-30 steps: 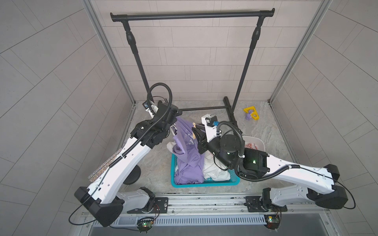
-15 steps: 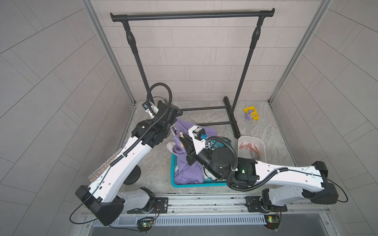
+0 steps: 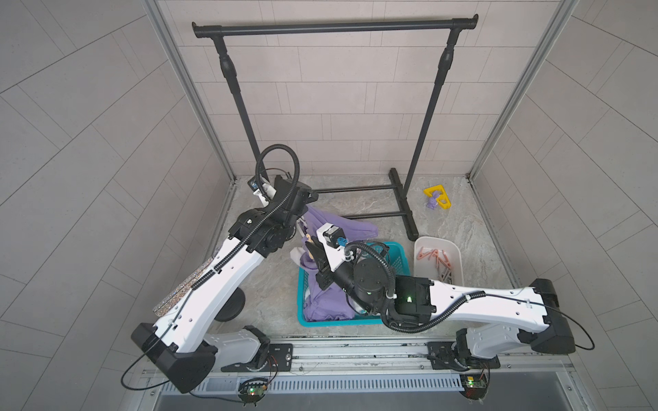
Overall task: Use clothespins to secure the t-shirt on both sides of the hanger
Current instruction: Clamp the T-shirt on the hanger.
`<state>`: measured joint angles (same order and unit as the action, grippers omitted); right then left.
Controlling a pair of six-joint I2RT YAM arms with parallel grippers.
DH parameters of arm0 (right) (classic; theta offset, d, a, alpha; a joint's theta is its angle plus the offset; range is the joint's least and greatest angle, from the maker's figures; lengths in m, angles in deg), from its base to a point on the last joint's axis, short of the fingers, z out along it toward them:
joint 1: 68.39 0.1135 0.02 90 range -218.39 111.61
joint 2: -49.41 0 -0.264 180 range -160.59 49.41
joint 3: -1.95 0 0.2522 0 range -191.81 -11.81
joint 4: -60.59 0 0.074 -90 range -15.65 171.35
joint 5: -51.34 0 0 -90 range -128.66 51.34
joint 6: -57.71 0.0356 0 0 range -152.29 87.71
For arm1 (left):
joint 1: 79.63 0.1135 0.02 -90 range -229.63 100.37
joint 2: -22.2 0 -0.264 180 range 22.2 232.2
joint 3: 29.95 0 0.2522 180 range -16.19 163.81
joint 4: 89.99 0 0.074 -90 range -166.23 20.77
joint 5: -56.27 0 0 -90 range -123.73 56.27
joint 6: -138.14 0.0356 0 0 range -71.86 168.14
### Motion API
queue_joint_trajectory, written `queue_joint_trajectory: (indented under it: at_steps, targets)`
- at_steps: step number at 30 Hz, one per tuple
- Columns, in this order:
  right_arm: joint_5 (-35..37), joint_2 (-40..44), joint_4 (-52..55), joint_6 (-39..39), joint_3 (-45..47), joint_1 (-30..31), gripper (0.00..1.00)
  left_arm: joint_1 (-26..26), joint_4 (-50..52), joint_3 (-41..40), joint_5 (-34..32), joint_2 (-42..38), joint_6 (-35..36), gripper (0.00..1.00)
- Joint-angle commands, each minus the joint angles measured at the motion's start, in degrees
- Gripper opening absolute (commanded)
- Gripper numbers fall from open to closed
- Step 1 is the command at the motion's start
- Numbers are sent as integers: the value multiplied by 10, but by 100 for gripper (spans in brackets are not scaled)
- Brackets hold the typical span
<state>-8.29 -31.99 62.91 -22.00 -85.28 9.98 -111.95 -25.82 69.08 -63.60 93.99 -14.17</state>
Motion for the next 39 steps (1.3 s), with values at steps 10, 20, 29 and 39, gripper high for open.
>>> queue_joint_trajectory:
  at_steps: [10, 20, 29, 39]
  targets:
    - [24, -26, -24, -23, -3, -5, 0, -2, -2, 26, -7, -7, 13, 0]
    - [22, -38, -12, -10, -11, -15, 0, -4, -3, 26, -20, -12, 26, 0]
    - [-10, -26, 3, 12, 6, -15, 34, -4, -6, 24, -16, -10, 37, 0]
    - [-17, 22, 29, -3, 29, -16, 71, -4, -46, 6, -8, -15, 102, 0]
